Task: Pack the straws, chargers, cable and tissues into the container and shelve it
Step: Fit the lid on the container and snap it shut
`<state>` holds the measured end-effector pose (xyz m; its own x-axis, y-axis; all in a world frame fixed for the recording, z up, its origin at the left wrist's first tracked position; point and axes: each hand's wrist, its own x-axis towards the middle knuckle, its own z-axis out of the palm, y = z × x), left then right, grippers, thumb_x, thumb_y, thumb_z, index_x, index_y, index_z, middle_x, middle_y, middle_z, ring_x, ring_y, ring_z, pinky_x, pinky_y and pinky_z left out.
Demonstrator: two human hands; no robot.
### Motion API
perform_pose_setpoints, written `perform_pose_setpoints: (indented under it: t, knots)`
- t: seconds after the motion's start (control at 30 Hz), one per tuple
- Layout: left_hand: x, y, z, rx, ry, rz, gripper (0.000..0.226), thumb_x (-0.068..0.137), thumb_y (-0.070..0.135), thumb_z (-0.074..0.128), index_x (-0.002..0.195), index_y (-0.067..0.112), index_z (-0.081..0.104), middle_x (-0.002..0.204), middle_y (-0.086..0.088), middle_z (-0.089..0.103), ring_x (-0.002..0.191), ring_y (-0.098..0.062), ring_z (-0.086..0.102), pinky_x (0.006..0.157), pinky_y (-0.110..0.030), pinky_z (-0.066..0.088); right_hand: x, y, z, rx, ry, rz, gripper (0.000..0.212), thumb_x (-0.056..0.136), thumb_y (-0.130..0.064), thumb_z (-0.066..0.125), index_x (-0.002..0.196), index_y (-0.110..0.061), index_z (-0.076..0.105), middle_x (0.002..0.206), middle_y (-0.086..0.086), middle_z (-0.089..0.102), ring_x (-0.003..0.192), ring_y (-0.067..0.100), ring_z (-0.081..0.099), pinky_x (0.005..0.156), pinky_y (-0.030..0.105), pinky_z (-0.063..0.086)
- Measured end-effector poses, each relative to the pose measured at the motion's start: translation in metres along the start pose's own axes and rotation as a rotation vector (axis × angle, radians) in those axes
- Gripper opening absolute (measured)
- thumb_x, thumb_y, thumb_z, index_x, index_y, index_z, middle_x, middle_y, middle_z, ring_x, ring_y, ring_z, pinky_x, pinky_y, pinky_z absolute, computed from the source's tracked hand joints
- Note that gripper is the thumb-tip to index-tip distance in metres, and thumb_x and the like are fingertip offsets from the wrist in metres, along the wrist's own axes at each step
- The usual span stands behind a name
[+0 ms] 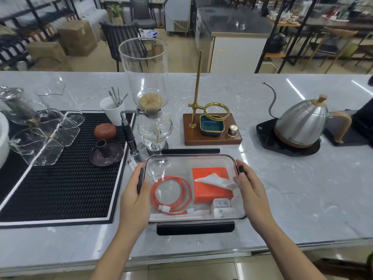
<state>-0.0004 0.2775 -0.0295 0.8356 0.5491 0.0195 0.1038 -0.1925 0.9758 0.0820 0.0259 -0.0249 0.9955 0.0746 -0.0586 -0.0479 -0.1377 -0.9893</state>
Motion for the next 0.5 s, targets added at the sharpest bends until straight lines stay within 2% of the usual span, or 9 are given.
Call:
perform_pose_setpoints:
  t: [0.1, 0.17, 0.23, 0.33, 0.5]
  knots:
    - [-0.0011, -0.0005, -0.0015, 0.013, -0.005, -0.014, 0.044, 0.101, 0.011, 0.045, 0.142, 0.026, 0.047, 0.141, 0.013, 0.053, 0.133, -0.004, 0.045, 0.113, -0.027, 0.033, 0.0007, 0.0011, 0.0003, -0.019, 0.000, -0.001, 0.039, 0.102, -0.015, 0.046, 0.139, -0.027, 0.050, 0.132, -0.017, 0.057, 0.110, -0.017, 0.053, 0.076, 0.003, 0.048]
    - [-0.0012, -0.0023, -0.0021, 0.026, -0.002, -0.025, 0.043, 0.100, 0.011, 0.046, 0.139, 0.028, 0.050, 0.137, 0.012, 0.057, 0.130, -0.007, 0.049, 0.114, -0.037, 0.036, -0.0002, 0.0032, 0.0002, -0.046, 0.008, 0.004, 0.041, 0.101, -0.014, 0.048, 0.139, -0.029, 0.050, 0.133, -0.016, 0.057, 0.112, -0.015, 0.053, 0.082, 0.008, 0.050]
    - [-0.0008, -0.0031, -0.0024, 0.034, 0.007, -0.037, 0.041, 0.099, 0.012, 0.047, 0.137, 0.028, 0.052, 0.135, 0.010, 0.059, 0.128, -0.010, 0.051, 0.112, -0.041, 0.039, -0.0014, 0.0038, 0.0005, -0.061, 0.024, 0.009, 0.041, 0.101, -0.012, 0.048, 0.138, -0.030, 0.050, 0.132, -0.017, 0.058, 0.112, -0.014, 0.053, 0.083, 0.010, 0.051]
    - [-0.0006, -0.0003, -0.0015, 0.042, 0.030, -0.041, 0.038, 0.099, 0.013, 0.049, 0.134, 0.027, 0.054, 0.130, 0.009, 0.061, 0.124, -0.010, 0.054, 0.109, -0.037, 0.041, -0.0014, 0.0021, 0.0014, -0.061, 0.043, 0.001, 0.040, 0.100, -0.009, 0.048, 0.134, -0.028, 0.054, 0.123, -0.023, 0.059, 0.104, -0.020, 0.054, 0.076, 0.005, 0.050]
    - [0.0000, 0.0030, 0.0000, 0.024, 0.077, -0.061, 0.035, 0.098, 0.014, 0.052, 0.131, 0.026, 0.058, 0.124, 0.009, 0.064, 0.118, -0.009, 0.057, 0.103, -0.029, 0.043, -0.0010, 0.0017, 0.0008, -0.074, 0.041, 0.003, 0.039, 0.101, -0.008, 0.047, 0.130, -0.033, 0.055, 0.117, -0.030, 0.058, 0.101, -0.023, 0.054, 0.083, 0.012, 0.052]
